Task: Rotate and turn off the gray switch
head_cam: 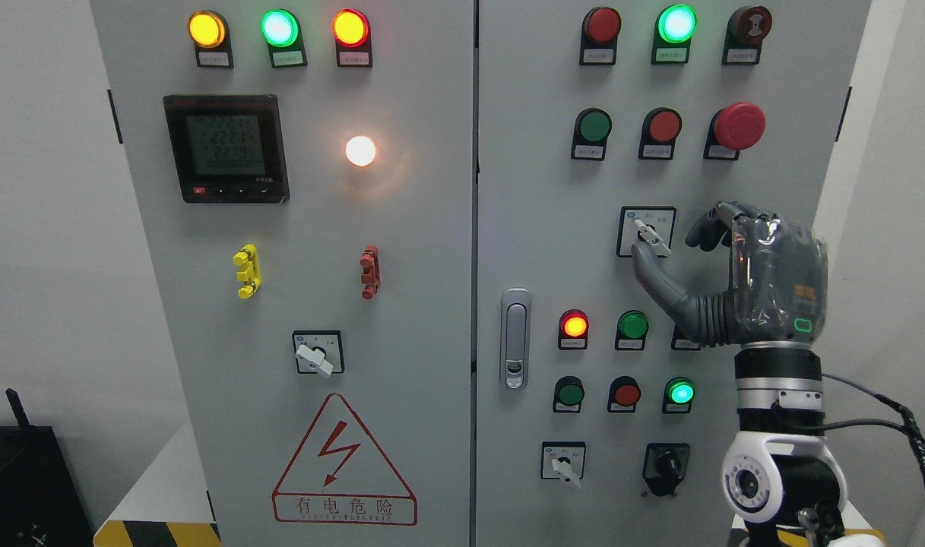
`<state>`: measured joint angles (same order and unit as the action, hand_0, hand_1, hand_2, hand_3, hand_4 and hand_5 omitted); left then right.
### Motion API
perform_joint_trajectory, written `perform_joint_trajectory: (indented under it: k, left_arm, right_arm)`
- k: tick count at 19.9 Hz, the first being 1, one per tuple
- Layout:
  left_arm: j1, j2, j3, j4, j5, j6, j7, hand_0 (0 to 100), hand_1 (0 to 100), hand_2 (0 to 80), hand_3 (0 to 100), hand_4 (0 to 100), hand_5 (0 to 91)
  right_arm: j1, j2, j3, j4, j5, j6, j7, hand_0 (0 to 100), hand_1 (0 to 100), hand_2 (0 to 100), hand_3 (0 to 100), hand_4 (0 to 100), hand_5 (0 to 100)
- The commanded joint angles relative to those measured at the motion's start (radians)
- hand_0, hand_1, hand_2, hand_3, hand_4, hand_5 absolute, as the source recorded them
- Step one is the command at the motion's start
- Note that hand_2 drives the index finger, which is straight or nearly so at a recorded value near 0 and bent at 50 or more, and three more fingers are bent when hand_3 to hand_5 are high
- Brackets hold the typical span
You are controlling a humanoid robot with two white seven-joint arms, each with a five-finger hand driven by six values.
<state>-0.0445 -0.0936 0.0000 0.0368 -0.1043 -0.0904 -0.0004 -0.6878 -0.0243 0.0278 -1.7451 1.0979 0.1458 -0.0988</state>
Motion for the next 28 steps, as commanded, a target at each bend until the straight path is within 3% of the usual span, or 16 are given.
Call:
perform_joint_trajectory:
  k: [1,8,13,16,28]
  left_arm:
    - [0.000,0.000,0.032,0.000,0.000,0.000,0.000,12,39,0.0,0,0,0.0]
    - [0.000,0.000,0.032,0.000,0.000,0.000,0.000,12,39,0.0,0,0,0.0]
    - [0.000,0.000,0.032,0.000,0.000,0.000,0.000,12,39,0.0,0,0,0.0]
    - [0.000,0.000,0.032,0.000,0.000,0.000,0.000,12,39,0.0,0,0,0.0]
    - [0.000,0.000,0.032,0.000,0.000,0.000,0.000,12,39,0.0,0,0,0.0]
  right_arm:
    - [-0.001,-0.008,0.034,0.004,0.011,0.004,0.001,5,25,63,75,74,86]
    - [-0.009,-0.008,0.031,0.004,0.020,0.004,0.001,8,27,63,75,74,86]
    - [-0.009,-0.008,0.031,0.004,0.023,0.006,0.001,20,30,65,76,75,87]
    - [-0.010,-0.008,0.032,0.004,0.023,0.006,0.001,23,29,65,77,76,88]
    - [-0.012,-0.008,0.032,0.010,0.023,0.021,0.001,24,31,66,79,76,89]
